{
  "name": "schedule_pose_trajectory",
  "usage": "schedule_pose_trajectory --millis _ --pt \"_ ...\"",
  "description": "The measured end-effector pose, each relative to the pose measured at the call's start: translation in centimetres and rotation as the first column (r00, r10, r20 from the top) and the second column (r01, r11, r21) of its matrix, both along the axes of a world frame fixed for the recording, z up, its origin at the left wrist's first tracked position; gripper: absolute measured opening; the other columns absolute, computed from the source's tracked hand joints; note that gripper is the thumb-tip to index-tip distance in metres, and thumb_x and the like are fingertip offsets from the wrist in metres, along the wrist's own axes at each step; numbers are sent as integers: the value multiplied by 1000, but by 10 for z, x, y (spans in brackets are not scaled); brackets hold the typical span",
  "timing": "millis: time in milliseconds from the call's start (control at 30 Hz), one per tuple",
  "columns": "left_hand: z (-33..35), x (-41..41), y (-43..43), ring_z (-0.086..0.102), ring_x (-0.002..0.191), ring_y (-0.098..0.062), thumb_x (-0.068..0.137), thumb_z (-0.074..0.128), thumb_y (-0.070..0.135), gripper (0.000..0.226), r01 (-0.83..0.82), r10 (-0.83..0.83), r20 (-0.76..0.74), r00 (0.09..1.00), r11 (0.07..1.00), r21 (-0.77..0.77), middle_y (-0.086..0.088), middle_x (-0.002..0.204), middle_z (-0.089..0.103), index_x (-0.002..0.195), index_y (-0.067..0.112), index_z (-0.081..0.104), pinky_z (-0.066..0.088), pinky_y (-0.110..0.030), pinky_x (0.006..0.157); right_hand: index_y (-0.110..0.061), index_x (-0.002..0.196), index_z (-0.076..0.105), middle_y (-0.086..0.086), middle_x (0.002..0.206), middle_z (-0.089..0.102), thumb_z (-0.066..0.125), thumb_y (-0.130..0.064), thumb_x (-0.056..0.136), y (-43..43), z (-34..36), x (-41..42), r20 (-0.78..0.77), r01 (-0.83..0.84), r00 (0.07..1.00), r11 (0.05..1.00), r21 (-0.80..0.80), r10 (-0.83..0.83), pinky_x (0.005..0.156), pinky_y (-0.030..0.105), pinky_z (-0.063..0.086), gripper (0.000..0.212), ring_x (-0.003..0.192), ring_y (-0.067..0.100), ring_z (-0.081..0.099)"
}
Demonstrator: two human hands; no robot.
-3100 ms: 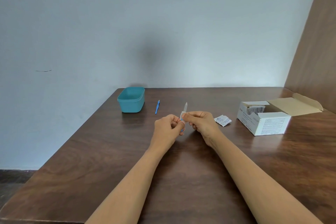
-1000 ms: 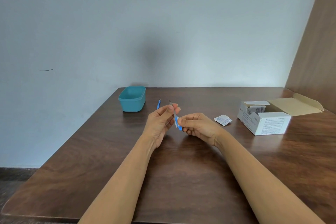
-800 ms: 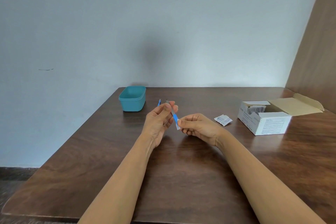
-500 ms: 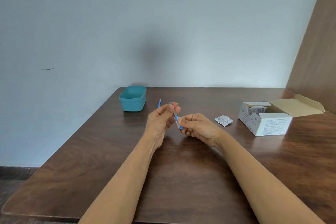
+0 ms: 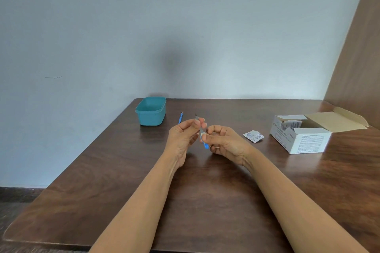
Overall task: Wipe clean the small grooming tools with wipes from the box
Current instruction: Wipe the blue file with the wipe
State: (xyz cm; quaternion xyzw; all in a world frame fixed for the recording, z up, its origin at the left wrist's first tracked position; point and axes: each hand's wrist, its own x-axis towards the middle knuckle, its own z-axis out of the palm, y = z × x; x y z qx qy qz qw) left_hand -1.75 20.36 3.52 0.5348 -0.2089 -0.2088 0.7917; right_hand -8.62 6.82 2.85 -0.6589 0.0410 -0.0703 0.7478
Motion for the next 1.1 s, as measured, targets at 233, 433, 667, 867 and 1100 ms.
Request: schedule_pose_trajectory --millis 233,433,667,867,1100 --pt "1 2 1 66 90 -11 72 69 30 20 -12 12 3 1000 1000 20 2 86 75 88 19 73 49 -29 85 -17 81 50 2 73 68 70 -4 80 -1 -2 0 35 -15 999 1000 -4 15 63 22 40 24 67 10 60" --pt "0 -3 -2 68 78 -6 85 66 19 9 5 -7 34 999 999 49 3 81 75 89 14 73 51 -21 77 -11 101 51 11 89 60 81 -22 63 4 0 0 46 17 999 999 37 -19 65 23 42 49 75 12 57" --pt "4 6 3 64 89 -11 81 68 24 10 -77 77 -44 996 997 4 3 85 76 89 19 72 48 -28 82 -21 77 43 8 73 63 71 -2 80 1 -1 -1 13 -55 998 998 -35 55 60 23 39 34 63 12 54" --pt "0 -4 -2 65 88 -11 76 70 30 19 -33 29 57 998 997 71 3 85 76 90 18 74 49 -27 84 -16 84 49 1 69 65 73 -3 77 2 -2 -1 78 4 997 1000 20 -6 63 24 42 27 61 9 56" --pt "4 7 4 64 85 -8 84 66 22 7 -76 73 -60 996 996 -39 4 84 76 88 19 71 46 -26 81 -21 77 40 7 72 67 68 -3 82 5 1 -2 23 -46 999 999 8 46 60 22 37 34 61 11 50"
